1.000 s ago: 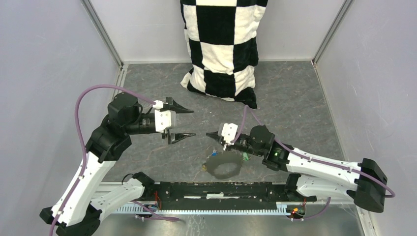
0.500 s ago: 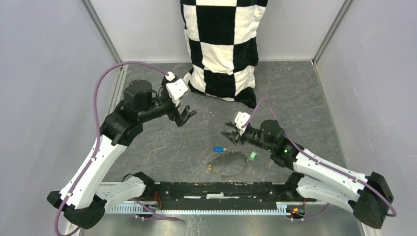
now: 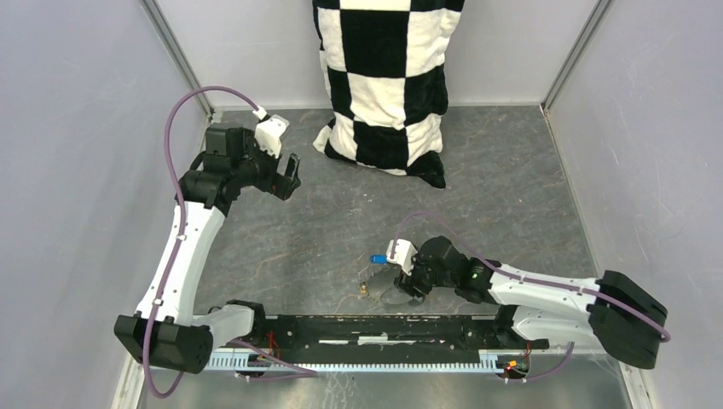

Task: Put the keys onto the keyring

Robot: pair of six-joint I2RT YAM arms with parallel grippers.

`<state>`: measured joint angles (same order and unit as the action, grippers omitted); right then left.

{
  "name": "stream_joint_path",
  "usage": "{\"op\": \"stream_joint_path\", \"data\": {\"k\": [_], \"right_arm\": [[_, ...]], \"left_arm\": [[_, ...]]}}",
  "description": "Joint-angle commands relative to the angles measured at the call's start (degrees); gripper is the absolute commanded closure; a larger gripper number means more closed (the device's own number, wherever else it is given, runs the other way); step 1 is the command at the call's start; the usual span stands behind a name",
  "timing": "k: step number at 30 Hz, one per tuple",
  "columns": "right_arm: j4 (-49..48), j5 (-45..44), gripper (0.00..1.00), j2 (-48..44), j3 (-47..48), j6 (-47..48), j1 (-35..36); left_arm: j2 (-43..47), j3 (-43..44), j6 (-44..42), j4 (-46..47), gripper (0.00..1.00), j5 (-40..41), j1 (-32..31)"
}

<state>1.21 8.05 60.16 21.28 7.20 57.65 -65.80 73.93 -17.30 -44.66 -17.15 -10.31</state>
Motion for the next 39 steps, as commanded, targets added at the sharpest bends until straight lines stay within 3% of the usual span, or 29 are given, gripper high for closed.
{"op": "stream_joint_path", "data": {"k": [1, 7, 14, 18, 24, 26, 27, 28, 35, 39], "right_arm": [[-3.8, -5.6, 0.3, 5.1, 0.7, 3.2, 0.2], [-3.1, -13.3, 0.33, 14.0, 5.4, 4.1, -0.7], [-10.4, -21.8, 0.33, 19.9, 8.5, 2.4, -3.5], [-17.7, -20.2, 0.33, 24.3, 10.7, 2.2, -7.7], [-20.4, -15.3, 0.34, 30.5, 17.2, 4.5, -12.2], [-19.4, -13.1, 0.27, 28.3, 18.4, 4.3, -12.1], [-19.6, -12.4, 0.08, 25.8, 18.0, 4.0, -12.2], [-20.0, -12.6, 0.02, 23.5, 17.2, 3.9, -12.2], [-20.6, -19.8, 0.02, 2.2, 7.8, 0.1, -20.4], [-31.6, -32.6, 0.02, -11.4, -6.4, 3.4, -29.4]], "left_arm": [[-0.5, -3.3, -3.6, -2.2, 0.0, -3.5, 4.1], [-0.2, -9.0, -1.6, 4.3, 0.0, -5.6, 7.9], [0.4, -15.2, 0.6, 13.1, 0.0, -5.8, 9.0], [0.1, -18.0, 2.1, 17.0, 0.0, -6.0, 9.1], [-0.5, -21.6, 4.8, 23.0, 0.0, -5.8, 9.2], [-0.5, -22.5, 4.8, 24.4, 0.0, -5.3, 9.4], [-0.4, -23.0, 4.7, 25.2, 0.0, -5.2, 9.5], [-0.2, -23.8, 4.6, 26.3, 0.0, -5.0, 9.6], [-0.5, -32.6, 8.0, 40.7, 0.0, -4.9, 9.9], [-1.5, -43.7, 10.8, 60.1, 0.0, -3.4, 10.2]]}}
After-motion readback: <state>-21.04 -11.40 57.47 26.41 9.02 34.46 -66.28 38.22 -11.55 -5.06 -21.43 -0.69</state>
